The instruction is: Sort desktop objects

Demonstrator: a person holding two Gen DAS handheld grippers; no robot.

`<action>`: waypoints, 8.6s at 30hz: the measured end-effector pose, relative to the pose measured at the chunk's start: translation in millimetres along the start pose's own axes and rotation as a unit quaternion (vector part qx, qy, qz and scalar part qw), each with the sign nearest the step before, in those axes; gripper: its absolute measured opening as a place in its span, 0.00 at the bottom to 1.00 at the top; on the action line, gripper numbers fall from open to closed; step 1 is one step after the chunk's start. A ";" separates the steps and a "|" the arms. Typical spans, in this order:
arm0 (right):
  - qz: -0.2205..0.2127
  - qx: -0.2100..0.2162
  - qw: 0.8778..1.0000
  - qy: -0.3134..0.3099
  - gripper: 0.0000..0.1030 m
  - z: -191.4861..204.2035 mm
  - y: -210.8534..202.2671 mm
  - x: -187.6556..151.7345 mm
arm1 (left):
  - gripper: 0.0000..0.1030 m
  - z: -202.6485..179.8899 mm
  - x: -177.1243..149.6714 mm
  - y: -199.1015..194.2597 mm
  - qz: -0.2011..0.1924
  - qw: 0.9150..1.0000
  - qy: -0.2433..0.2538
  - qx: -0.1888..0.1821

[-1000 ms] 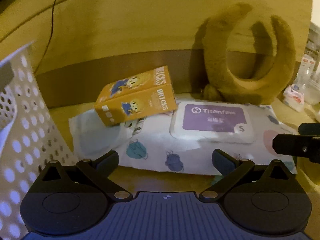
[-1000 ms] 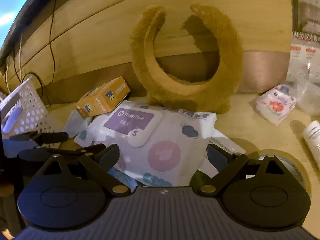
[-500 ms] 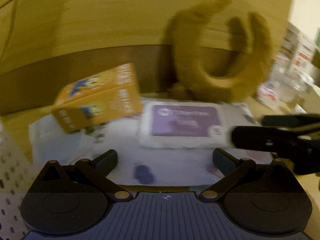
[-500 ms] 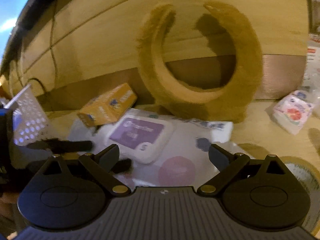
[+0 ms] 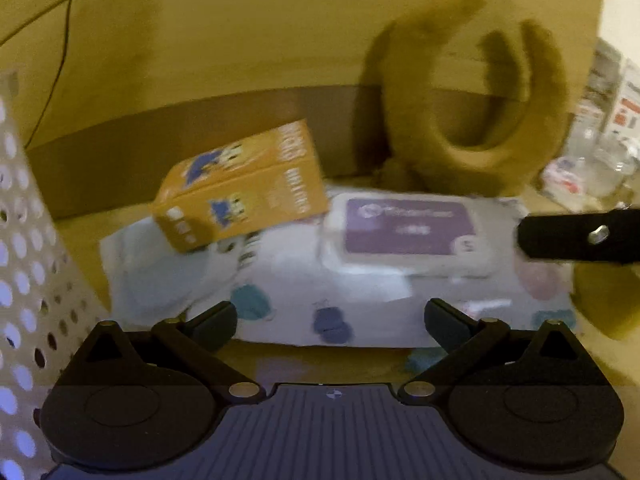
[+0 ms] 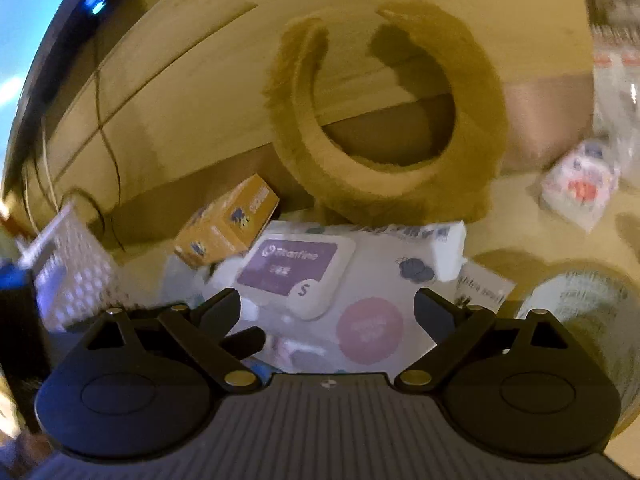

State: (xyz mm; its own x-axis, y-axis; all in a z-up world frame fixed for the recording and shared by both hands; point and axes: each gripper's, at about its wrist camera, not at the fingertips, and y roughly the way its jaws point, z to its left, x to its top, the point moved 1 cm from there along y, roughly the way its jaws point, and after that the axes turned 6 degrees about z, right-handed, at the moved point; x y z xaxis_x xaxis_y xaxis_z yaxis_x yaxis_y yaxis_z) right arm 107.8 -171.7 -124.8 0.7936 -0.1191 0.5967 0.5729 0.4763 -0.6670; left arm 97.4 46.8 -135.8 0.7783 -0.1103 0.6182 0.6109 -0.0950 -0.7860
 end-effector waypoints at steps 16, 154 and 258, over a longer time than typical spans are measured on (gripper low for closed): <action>-0.004 -0.041 0.999 0.020 0.99 -11.8 31.7 37.9 | 1.00 -7.2 -9.6 -0.5 0.015 0.999 0.001 -0.030; 0.081 0.053 0.994 0.053 0.75 -53.3 -43.9 -43.9 | 0.84 -64.1 -26.4 -42.6 0.026 0.990 0.071 -0.123; 0.021 0.095 0.962 0.256 0.58 -116.1 -25.8 -34.0 | 0.18 -24.4 -53.8 -52.6 0.037 0.975 -0.189 -0.108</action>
State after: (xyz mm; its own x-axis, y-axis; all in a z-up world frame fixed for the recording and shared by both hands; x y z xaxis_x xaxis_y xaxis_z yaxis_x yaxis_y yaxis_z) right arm 89.8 -281.1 -179.6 0.8403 -0.4857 0.2408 0.5285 0.6352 -0.5632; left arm 19.8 33.7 -127.6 0.8425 0.2431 0.4807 0.5371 -0.3118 -0.7838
